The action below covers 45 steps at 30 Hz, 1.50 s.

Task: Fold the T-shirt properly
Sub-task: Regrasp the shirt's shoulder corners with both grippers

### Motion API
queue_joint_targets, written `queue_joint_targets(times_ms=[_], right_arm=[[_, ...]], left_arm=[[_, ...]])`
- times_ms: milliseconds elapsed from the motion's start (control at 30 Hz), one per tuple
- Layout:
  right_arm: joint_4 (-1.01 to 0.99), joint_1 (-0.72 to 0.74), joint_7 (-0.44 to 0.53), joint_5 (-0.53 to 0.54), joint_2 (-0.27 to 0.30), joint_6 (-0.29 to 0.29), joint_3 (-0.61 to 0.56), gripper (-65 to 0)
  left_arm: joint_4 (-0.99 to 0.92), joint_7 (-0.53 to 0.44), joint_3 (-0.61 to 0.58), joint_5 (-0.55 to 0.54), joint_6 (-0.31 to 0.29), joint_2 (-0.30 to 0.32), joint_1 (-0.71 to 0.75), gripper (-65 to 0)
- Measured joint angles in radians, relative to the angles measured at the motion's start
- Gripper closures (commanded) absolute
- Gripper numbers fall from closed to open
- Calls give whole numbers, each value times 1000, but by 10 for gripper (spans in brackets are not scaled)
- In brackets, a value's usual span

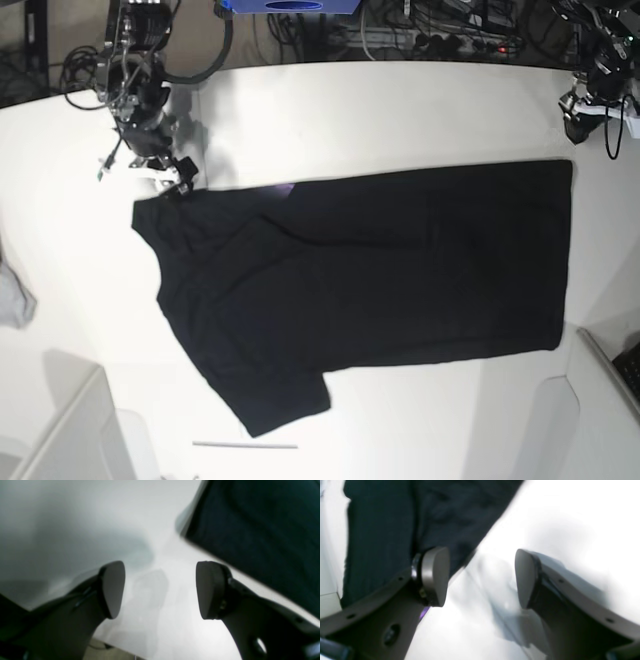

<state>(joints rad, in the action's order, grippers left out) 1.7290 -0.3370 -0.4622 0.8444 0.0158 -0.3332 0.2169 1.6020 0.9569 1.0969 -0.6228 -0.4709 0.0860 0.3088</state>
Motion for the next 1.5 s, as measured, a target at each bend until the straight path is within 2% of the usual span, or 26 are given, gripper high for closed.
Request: queue_joint_targets(times_ms=[100,200,300,433,633,800,1000,1200,1500], right_arm=[[-48,38,12,-4,2,1,0,-387],[-99,86,11,4,0,20,14,-386],[-133,109,28,8,0,26,45,-384],[-153,126,29,5,3,28,60,-384],[-194,153,37,11,17,41,66,-384],[-232,170,103,12,19,47,66,-384],[-237,172,112,11,19,50,64,-384],[-237,173,112,11,19,50,64,-384],[-238,176,112,8,19,50,65,-381]], left_arm=[[-37,-12,-2,3,0,-2,-5,-428],[-49,-100,-64,3,1,11,-4,-428],[-72,-127,-109,-6,0,8,2,-428],[-111,-183,-111,-11,0,8,7,-428],[-155,-195,-112,-23,-7,15,-38,-428],[-163,-191,-127,-15,0,15,-70,-428],[-178,-191,-162,-10,-1,13,-107,-428],[-217,-211,-156,72,-4,12,-173,-426],[-258,-232,-156,68,-8,14,-203,-423]])
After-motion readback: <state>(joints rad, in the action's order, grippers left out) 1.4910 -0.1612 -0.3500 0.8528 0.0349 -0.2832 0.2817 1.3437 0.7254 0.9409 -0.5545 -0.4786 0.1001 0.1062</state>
